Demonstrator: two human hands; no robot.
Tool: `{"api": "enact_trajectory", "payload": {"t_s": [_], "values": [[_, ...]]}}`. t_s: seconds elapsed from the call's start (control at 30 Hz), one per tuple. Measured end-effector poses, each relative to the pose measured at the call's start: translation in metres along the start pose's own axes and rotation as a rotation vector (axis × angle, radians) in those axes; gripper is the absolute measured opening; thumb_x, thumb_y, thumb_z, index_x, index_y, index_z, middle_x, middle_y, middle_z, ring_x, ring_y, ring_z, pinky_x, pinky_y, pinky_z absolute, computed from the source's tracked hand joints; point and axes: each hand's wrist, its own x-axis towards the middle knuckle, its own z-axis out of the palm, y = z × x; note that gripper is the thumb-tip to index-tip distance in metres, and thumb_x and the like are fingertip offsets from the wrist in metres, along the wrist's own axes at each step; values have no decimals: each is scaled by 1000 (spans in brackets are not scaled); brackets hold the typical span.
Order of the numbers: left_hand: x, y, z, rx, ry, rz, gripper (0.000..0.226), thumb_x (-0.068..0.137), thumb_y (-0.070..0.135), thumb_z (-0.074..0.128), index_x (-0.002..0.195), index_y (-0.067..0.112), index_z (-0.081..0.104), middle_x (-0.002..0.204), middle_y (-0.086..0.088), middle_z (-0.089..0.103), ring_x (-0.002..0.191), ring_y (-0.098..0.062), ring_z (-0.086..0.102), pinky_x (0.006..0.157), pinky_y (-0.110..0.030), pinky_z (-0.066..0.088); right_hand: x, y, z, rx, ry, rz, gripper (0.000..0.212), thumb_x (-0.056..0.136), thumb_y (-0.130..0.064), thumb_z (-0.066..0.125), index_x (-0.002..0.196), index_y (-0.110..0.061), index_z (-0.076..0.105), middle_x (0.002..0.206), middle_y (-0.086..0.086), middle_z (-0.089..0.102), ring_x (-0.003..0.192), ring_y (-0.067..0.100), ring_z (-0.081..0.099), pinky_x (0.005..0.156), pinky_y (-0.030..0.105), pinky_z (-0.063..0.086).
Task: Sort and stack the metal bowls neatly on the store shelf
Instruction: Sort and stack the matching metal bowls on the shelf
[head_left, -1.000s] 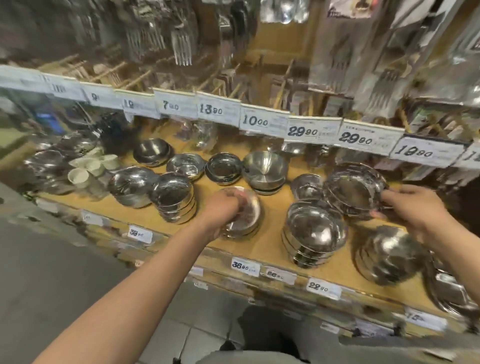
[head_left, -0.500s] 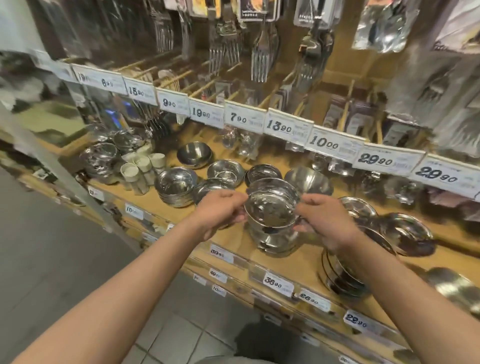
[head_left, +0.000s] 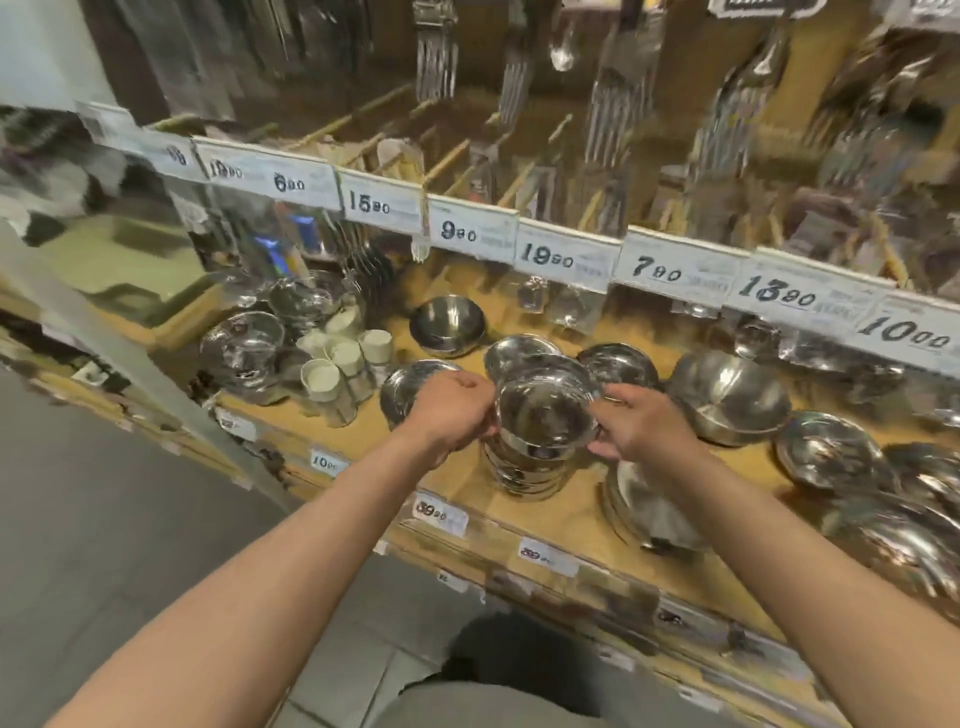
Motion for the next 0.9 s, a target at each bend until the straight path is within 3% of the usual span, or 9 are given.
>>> {"api": "enact_trajectory", "payload": {"t_s": [0.07, 0.13, 0.2, 0.27, 0.37, 0.5, 0.63, 0.77, 0.9], "values": [[15, -4, -10, -2, -38, -15, 13, 93, 11, 61, 85, 4, 69, 74, -17, 64, 61, -21, 64, 82, -49, 60, 4, 3, 11, -149, 56, -35, 14, 92, -14, 63, 96, -21, 74, 71, -14, 68, 58, 1, 64, 50, 14, 45], [30, -10, -16, 13, -56, -39, 20, 91, 14, 64, 83, -3, 70, 76, -14, 70, 68, -23, 66, 85, -57, 60, 3, 5, 19, -176, 132, -33, 23, 90, -21, 65, 71, -32, 70, 62, -22, 63, 64, 3, 62, 58, 21, 47], [40, -14, -20, 46, -72, -44, 22, 89, 17, 65, 82, -1, 72, 82, -16, 76, 73, -26, 69, 84, -59, 60, 6, 9, 26, -155, 186, -23, 31, 89, -23, 70, 63, -39, 63, 60, -26, 61, 68, -1, 62, 71, 28, 52], [45, -16, -21, 78, -101, -40, 22, 88, 20, 65, 77, 3, 74, 84, -17, 77, 75, -26, 68, 86, -59, 59, 7, 12, 32, -137, 226, -18, 35, 88, -21, 71, 60, -39, 61, 50, -26, 62, 58, -6, 61, 68, 28, 51], [51, -21, -19, 108, -130, -28, 23, 88, 19, 64, 79, 1, 73, 83, -19, 76, 81, -30, 72, 89, -59, 58, 9, 14, 33, -153, 235, -25, 28, 86, -18, 71, 64, -34, 63, 51, -21, 64, 50, -3, 61, 62, 27, 51], [55, -29, -16, 152, -149, 10, 26, 87, 16, 63, 61, 14, 69, 70, -15, 69, 79, -33, 72, 87, -59, 59, 9, 18, 33, -210, 234, -11, 1, 84, -24, 73, 84, -24, 72, 70, -8, 68, 69, 13, 66, 69, 31, 52], [56, -31, -17, 177, -158, 28, 21, 87, 15, 61, 72, 4, 70, 72, -22, 66, 73, -26, 62, 88, -61, 57, 7, 25, 39, -176, 271, 22, 10, 83, -25, 75, 93, -22, 72, 71, -7, 71, 55, 2, 66, 53, 20, 49], [57, -28, -17, 206, -148, 52, 23, 87, 15, 58, 68, 6, 67, 67, -14, 62, 69, -23, 57, 88, -58, 56, 6, 30, 44, -78, 271, 52, 8, 82, -21, 76, 89, -21, 72, 79, 0, 76, 73, 18, 74, 79, 44, 62], [61, -24, -17, 221, -152, 78, 22, 90, 16, 57, 70, 11, 64, 69, -11, 55, 71, -20, 53, 89, -57, 56, 7, 33, 45, -68, 283, 52, 7, 82, -17, 75, 89, -18, 72, 77, 0, 76, 69, 17, 75, 76, 45, 63]]}}
